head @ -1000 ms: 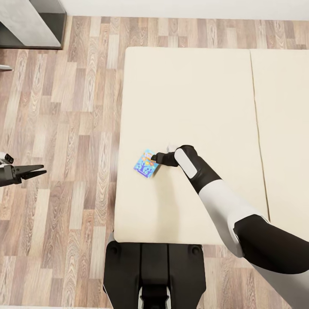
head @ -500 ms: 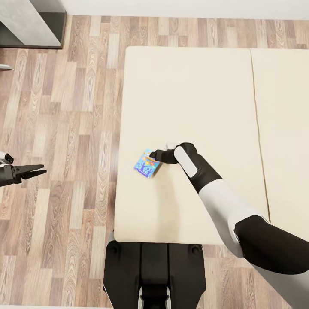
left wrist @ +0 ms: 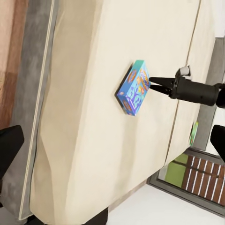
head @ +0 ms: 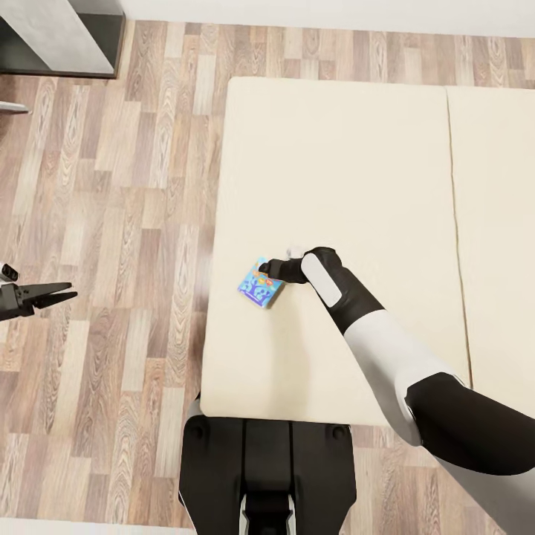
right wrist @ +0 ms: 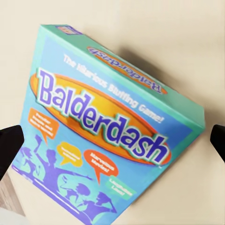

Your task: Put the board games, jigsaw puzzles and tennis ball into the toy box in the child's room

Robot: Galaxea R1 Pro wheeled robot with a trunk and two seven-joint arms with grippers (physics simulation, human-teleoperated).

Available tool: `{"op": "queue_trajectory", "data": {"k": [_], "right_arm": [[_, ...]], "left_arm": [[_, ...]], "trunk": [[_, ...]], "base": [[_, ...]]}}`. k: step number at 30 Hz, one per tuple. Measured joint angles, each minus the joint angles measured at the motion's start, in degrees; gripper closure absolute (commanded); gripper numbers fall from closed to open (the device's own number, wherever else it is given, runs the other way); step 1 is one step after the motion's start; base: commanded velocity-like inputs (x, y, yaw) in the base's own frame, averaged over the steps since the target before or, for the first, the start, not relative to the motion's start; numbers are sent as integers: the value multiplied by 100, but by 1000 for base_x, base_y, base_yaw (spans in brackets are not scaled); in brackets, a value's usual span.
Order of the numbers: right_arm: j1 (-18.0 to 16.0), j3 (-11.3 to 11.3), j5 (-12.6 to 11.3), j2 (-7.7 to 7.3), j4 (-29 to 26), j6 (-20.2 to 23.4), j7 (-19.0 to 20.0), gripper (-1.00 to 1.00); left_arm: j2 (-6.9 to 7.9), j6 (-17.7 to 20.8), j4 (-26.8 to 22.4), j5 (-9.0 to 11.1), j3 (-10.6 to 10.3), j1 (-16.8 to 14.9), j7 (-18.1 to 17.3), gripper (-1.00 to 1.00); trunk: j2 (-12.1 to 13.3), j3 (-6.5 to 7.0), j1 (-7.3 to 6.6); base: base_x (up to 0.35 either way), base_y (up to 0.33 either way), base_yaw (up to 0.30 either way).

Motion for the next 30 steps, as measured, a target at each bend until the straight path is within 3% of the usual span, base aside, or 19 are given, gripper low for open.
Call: {"op": "queue_trajectory", "data": {"k": [7,30], "right_arm": [[0,-2,7,0,-2,-9,2,-100],[0,-6,11,0,-9,-11,1,-100]], "left_arm": [[-1,-14,0,0,110,0,0,-100],[-1,-9,-1,-2,119,0,-1,-100]], "trunk": [[0,-24,0],[0,-91,0]], "base": [[0,0,7],[0,27,0]]}}
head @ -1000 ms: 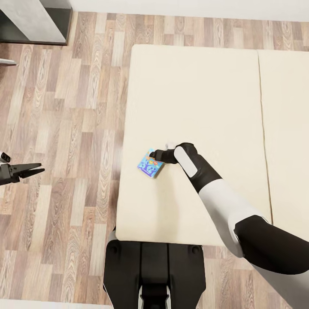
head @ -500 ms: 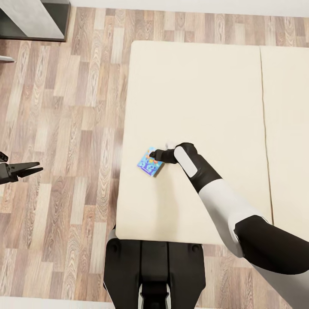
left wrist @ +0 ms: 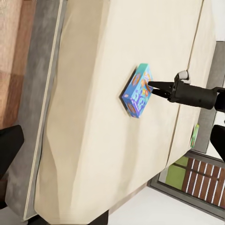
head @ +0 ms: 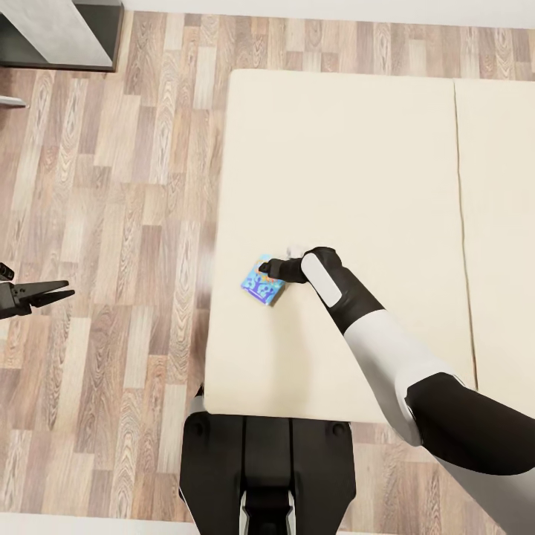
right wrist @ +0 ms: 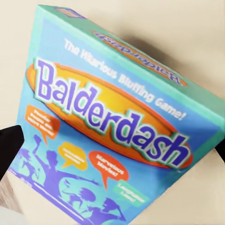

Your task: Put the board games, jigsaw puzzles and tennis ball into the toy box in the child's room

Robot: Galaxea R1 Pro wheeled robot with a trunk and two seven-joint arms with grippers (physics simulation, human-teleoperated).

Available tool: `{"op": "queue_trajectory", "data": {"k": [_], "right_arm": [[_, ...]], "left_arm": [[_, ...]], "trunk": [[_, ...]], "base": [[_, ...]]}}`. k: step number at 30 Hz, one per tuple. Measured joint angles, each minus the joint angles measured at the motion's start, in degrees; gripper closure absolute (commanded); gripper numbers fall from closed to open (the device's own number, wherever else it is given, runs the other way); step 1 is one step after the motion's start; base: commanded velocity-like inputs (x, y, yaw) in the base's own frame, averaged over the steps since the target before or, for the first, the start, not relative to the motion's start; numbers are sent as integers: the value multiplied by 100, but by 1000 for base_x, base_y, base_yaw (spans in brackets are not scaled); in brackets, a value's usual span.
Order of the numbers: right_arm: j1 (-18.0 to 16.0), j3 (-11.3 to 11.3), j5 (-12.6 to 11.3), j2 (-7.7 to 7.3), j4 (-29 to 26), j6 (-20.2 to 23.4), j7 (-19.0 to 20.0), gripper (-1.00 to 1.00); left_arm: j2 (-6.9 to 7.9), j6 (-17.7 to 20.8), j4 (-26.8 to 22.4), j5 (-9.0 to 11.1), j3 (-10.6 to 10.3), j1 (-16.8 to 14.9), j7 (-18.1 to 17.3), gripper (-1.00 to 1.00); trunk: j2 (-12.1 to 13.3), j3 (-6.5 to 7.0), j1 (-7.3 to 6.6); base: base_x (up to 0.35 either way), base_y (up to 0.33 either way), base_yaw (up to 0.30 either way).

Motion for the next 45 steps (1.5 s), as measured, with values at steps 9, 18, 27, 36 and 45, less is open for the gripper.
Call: {"op": "queue_trajectory", "data": {"k": [9,18,27,36,45], "right_arm": [[0,1,3,0,1,-14,2,-100],[0,1,-6,0,0,-25,-1,-100],[0,2,-9,0,0,-34,0,-100],[0,3,-8,0,0,-35,-2,-100],[0,4,-2,0,0,-36,8,-100]], "left_arm": [[0,-5,1,2,4,0,1,-100],[2,4,1,2,8,0,1,-100],[3,11,1,2,14,0,1,-100],[9,31,1,2,17,0,1,-100],[8,31,1,2,17,0,1,-100]], "trunk": [[0,0,0],[0,0,0],[0,0,0],[0,0,0],[0,0,0]], "base": [[0,43,0],[0,57,0],[0,3,0],[0,14,0],[0,82,0]]}}
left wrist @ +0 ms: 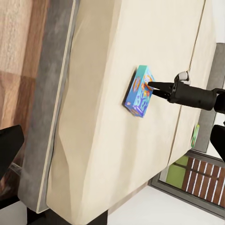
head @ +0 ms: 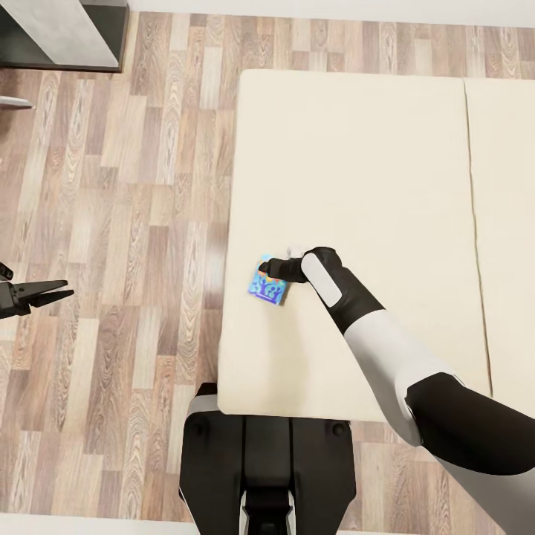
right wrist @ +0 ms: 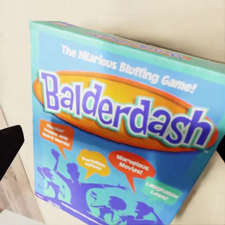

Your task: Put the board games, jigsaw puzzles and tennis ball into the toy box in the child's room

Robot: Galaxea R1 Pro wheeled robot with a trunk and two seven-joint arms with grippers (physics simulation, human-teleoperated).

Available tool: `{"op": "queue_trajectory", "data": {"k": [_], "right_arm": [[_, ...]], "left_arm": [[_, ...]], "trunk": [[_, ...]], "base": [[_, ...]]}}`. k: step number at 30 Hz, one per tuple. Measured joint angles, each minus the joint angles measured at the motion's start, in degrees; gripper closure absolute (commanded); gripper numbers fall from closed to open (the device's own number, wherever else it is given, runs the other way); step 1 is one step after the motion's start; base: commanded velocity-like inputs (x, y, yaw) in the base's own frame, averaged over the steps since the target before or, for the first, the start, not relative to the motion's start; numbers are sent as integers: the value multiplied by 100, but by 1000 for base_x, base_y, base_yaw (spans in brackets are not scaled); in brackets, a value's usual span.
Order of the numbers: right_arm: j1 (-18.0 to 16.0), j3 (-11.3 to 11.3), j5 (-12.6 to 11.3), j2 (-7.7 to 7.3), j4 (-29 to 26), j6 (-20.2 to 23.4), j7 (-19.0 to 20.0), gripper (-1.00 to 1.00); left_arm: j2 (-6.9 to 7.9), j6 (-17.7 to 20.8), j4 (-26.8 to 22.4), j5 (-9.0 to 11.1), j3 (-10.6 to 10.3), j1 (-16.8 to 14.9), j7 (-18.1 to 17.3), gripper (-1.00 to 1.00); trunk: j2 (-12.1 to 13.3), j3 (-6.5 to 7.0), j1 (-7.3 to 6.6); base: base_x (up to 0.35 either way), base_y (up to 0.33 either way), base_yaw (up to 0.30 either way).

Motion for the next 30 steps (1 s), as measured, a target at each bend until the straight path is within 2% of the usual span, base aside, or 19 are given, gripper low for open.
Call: {"op": "queue_trajectory", "data": {"k": [30], "right_arm": [[0,5,-14,0,-9,9,13,-100]], "left_arm": [[-8,8,-2,-1,-3,0,0,-100]], "trunk": [[0,0,0]], "base": [[6,33,0]]}}
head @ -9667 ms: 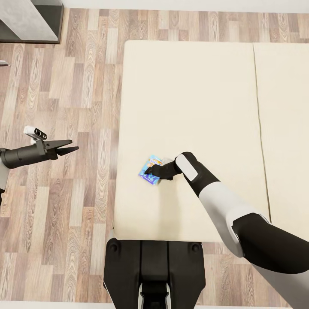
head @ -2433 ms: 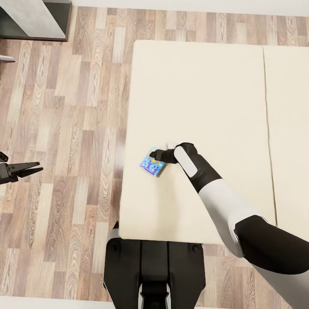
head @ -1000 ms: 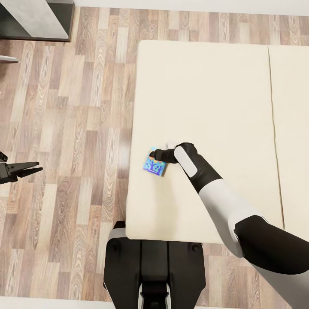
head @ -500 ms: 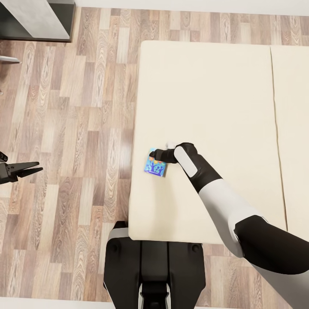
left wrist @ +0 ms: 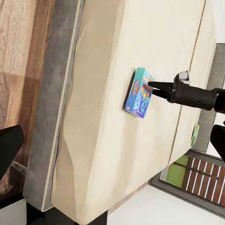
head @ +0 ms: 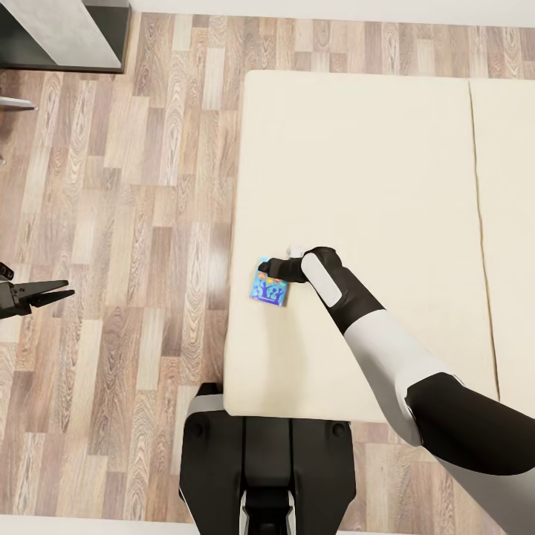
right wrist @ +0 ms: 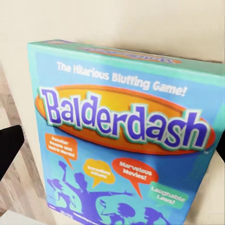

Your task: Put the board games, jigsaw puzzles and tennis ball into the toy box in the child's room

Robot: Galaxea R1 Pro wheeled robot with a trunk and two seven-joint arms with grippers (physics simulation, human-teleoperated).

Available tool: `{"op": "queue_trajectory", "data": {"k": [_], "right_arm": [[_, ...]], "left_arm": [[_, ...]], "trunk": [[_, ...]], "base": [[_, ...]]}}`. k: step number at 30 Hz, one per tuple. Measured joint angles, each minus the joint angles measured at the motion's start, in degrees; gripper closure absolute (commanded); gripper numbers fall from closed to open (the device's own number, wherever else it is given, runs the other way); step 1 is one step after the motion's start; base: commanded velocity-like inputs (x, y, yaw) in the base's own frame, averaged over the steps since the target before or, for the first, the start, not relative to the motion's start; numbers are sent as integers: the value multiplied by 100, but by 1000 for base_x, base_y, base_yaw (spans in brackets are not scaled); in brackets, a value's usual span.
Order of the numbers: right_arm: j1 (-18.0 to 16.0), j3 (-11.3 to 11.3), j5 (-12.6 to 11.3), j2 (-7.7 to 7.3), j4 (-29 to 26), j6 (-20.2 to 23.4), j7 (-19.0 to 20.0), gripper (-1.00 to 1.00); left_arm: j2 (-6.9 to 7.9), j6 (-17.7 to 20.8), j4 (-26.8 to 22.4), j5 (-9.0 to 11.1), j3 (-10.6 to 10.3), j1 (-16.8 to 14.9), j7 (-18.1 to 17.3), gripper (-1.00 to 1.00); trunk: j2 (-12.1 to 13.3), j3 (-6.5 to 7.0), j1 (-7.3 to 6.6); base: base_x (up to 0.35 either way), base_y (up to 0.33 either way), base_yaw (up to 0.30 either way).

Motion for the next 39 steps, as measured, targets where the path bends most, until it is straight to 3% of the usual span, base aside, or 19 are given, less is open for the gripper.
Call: {"op": "queue_trajectory", "data": {"k": [39], "right_arm": [[1,0,-2,0,-18,-9,6,-100]], "left_arm": [[0,5,-5,-1,-8,0,0,-100]], "trunk": [[0,0,0]], "base": [[0,34,0]]}}
